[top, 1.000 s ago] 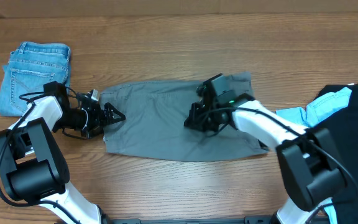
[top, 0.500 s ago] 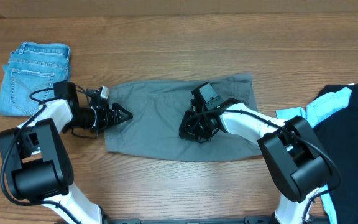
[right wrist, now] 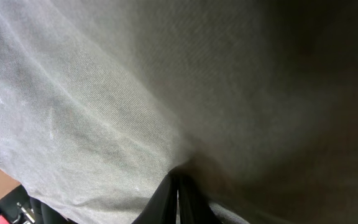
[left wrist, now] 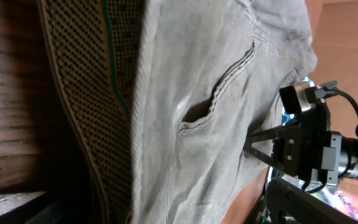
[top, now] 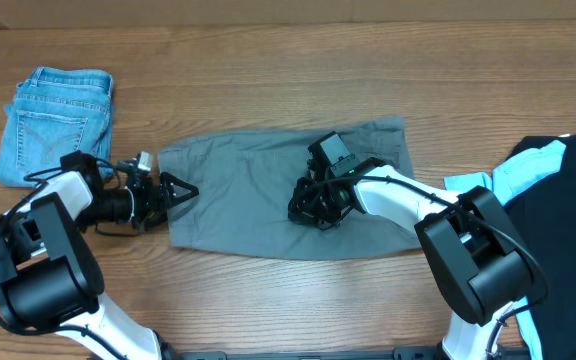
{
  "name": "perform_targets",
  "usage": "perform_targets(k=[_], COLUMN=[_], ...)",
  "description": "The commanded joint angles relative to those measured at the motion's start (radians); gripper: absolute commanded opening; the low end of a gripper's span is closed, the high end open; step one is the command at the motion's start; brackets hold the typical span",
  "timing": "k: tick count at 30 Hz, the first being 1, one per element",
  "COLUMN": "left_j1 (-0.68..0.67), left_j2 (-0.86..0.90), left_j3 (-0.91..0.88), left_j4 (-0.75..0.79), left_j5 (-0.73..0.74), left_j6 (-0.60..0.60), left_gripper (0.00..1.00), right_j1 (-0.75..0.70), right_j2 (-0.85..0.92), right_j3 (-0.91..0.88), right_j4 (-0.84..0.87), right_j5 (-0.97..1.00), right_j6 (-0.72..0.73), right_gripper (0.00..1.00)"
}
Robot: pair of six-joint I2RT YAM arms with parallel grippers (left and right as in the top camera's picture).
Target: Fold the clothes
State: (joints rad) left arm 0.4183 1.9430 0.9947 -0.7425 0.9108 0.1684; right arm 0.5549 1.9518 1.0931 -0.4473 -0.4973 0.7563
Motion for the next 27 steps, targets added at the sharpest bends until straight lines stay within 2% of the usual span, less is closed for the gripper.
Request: perform_targets(k=[1,4,6,8,12,14,16,19,21,24,27], left_j1=[-0.031,-0.077,-0.111,-0.138,-0.153,-0.143,-0.124,-0.088,-0.061,-0.048,-0.047], left_j2=[0.105,0.105,0.105,0.105,0.105,0.104,0.104,0.097,0.068,0.0,-0.091], left_j3=[-0.098,-0.13,-0.153,-0.163,-0.161,-0.153,-0.127,-0.056,0.023,0.114,0.228], left_j4=[0.055,0.106,0.144,0.164,0.164,0.137,0.08,-0.037,-0.146,-0.259,-0.374], left_j5=[-0.42,-0.42,-0.42,-0.42,-0.42,-0.421,-0.423,-0.423,-0.423,-0.427,-0.523], left_j6=[0.026,-0.007,-0.042,-0.066,-0.107,-0.131,-0.131,-0.13,-0.13,-0.119,-0.125], left_gripper=[0.91,0.91,0.88,0.77,0.47,0.41,0.3,0.21,0.17,0.18,0.18], right_j1=[0.0,0.0,0.0,0.0,0.0,0.0,0.0,0.0,-0.001,-0.014,-0.04], right_j2=[0.037,0.037,0.037,0.037,0.037,0.037,0.036,0.034,0.023,-0.01,-0.069], right_j3=[0.006,0.006,0.006,0.006,0.006,0.006,0.006,0.006,0.006,0.013,0.02], right_j4=[0.002,0.006,0.006,0.005,0.005,0.003,-0.006,-0.012,-0.008,-0.012,-0.049], right_j5=[0.032,0.032,0.032,0.032,0.032,0.032,0.025,0.017,0.005,-0.026,-0.031], right_j6=[0.004,0.004,0.004,0.003,0.003,0.003,0.002,-0.001,-0.007,-0.08,-0.133], right_gripper=[0.07,0.07,0.07,0.07,0.07,0.07,0.06,0.05,0.05,0.08,0.08])
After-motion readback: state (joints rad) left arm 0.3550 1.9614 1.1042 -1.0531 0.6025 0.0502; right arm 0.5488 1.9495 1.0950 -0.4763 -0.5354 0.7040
